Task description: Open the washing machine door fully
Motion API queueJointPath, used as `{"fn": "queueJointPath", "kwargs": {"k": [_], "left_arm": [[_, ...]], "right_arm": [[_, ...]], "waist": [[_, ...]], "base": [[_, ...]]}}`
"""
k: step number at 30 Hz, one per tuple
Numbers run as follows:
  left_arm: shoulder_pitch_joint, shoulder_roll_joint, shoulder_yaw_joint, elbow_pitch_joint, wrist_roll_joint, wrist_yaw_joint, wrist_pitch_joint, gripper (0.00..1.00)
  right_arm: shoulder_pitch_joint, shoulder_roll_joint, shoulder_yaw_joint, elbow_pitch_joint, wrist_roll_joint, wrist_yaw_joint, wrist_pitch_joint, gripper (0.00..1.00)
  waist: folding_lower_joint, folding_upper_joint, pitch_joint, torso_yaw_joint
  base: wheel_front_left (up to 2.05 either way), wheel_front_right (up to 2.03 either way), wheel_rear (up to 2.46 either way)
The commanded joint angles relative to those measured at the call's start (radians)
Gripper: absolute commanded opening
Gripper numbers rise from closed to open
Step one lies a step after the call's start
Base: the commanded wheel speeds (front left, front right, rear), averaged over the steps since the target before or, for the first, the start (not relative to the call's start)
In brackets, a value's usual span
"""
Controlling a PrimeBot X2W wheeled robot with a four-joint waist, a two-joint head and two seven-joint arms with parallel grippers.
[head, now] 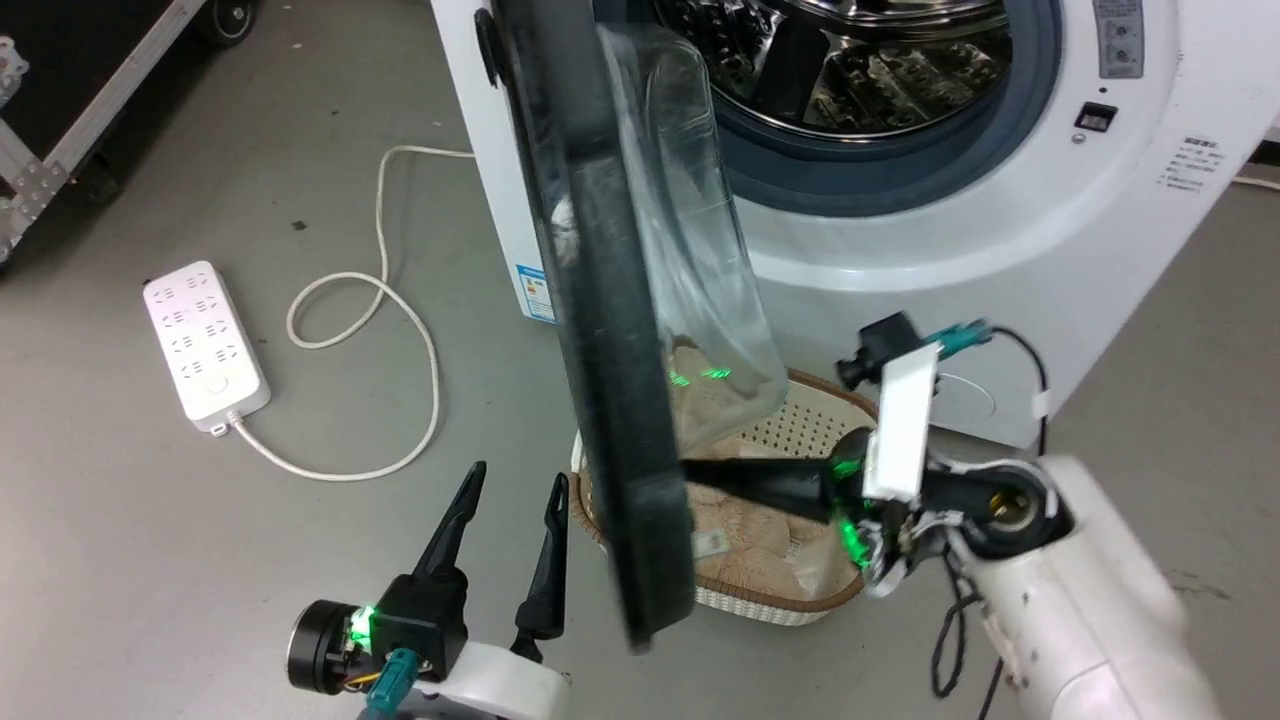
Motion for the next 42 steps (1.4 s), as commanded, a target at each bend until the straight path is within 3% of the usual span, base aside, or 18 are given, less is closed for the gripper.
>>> {"fn": "queueJointPath", "kwargs": {"k": [1,4,5,6,7,14,19,20,21,24,25,26,28,31,33,38,42], "left_arm": [[0.009,0.001,0.002,-0.001,-0.004,0.006,-0.006,1.0],[0.01,0.001,0.01,-0.002,-0.003,0.007,-0.006,1.0],[0.011,0.001,0.014,-0.003,-0.002,0.008,-0.006,1.0],[0.013,0.001,0.02,-0.005,-0.001,0.009,-0.006,1.0],[0.014,0.002,0.026,-0.006,-0.001,0.009,-0.006,1.0],[0.018,0.013,0.071,-0.013,-0.011,-0.002,-0.006,1.0],[0.025,0.023,0.105,-0.008,-0.036,-0.024,-0.006,1.0],[0.025,0.023,0.105,-0.008,-0.036,-0.024,-0.006,1.0],[0.033,0.024,0.121,-0.007,-0.056,-0.036,-0.006,1.0],[0.042,0.038,0.125,-0.001,-0.064,-0.06,-0.006,1.0],[0.042,0.038,0.125,-0.001,-0.064,-0.06,-0.006,1.0],[0.048,0.049,0.123,0.004,-0.066,-0.077,-0.006,1.0],[0.052,0.054,0.126,0.005,-0.067,-0.081,-0.006,1.0],[0.066,0.064,0.145,0.004,-0.073,-0.082,-0.006,1.0],[0.068,0.065,0.15,0.003,-0.074,-0.08,-0.006,1.0],[0.093,0.068,0.168,-0.001,-0.062,-0.065,-0.006,1.0],[0.104,0.065,0.174,-0.01,-0.059,-0.066,-0.006,1.0]], "right_arm": [[0.027,0.004,0.031,-0.019,0.021,0.001,-0.028,0.0],[0.034,0.004,0.054,-0.034,0.03,0.001,-0.08,0.0],[0.033,0.004,0.05,-0.036,0.021,0.001,-0.107,0.09],[0.034,0.004,0.043,-0.038,0.011,0.001,-0.131,0.44],[0.036,0.002,0.036,-0.04,0.001,0.001,-0.151,1.0],[0.087,-0.103,-0.042,-0.212,-0.198,0.001,-0.417,1.0],[0.182,-0.225,-0.041,-0.392,-0.492,0.001,-0.719,1.0],[0.182,-0.225,-0.041,-0.392,-0.492,0.001,-0.719,1.0],[0.236,-0.251,-0.05,-0.439,-0.583,0.001,-0.843,1.0],[0.322,-0.311,-0.051,-0.483,-0.779,0.001,-1.007,1.0],[0.322,-0.311,-0.051,-0.483,-0.779,0.001,-1.007,1.0],[0.381,-0.301,-0.088,-0.498,-0.874,0.001,-1.095,1.0],[0.411,-0.291,-0.112,-0.508,-0.922,0.001,-1.134,1.0],[0.534,-0.245,-0.177,-0.567,-1.129,0.001,-1.223,1.0],[0.564,-0.222,-0.204,-0.582,-1.176,0.001,-1.234,1.0],[0.698,-0.081,-0.29,-0.644,-1.354,0.001,-1.26,1.0],[0.78,-0.024,-0.31,-0.657,-1.443,0.001,-1.268,1.0]], "waist": [[0.0001,0.0,0.0,0.005],[0.0001,0.0,-0.002,0.005],[0.0001,0.0,-0.004,0.003],[0.0001,0.0,-0.008,-0.002],[0.0001,0.0,-0.011,-0.006],[0.0001,0.0,-0.037,-0.053],[0.0001,0.0,-0.061,-0.093],[0.0001,0.0,-0.061,-0.093],[0.0001,0.0,-0.072,-0.108],[0.0001,0.0,-0.082,-0.125],[0.0001,0.0,-0.082,-0.125],[0.0001,0.0,-0.089,-0.134],[0.0001,0.0,-0.092,-0.14],[0.0001,0.0,-0.097,-0.161],[0.0001,0.0,-0.098,-0.166],[0.0001,0.0,-0.109,-0.19],[0.0001,0.0,-0.115,-0.194]], "base": [[0.0,0.0,0.0],[0.0,0.0,0.0],[0.0,0.0,0.0],[0.0,0.0,0.0],[0.0,0.0,0.0],[0.0,0.0,0.0],[0.0,0.0,0.0],[0.0,0.0,0.0],[0.0,0.0,0.0],[0.0,0.0,0.0],[0.0,0.0,0.0],[0.0,0.0,0.0],[0.0,0.0,0.0],[0.0,0.0,0.0],[0.0,0.0,0.0],[0.0,0.0,0.0],[0.0,0.0,0.0]]}}
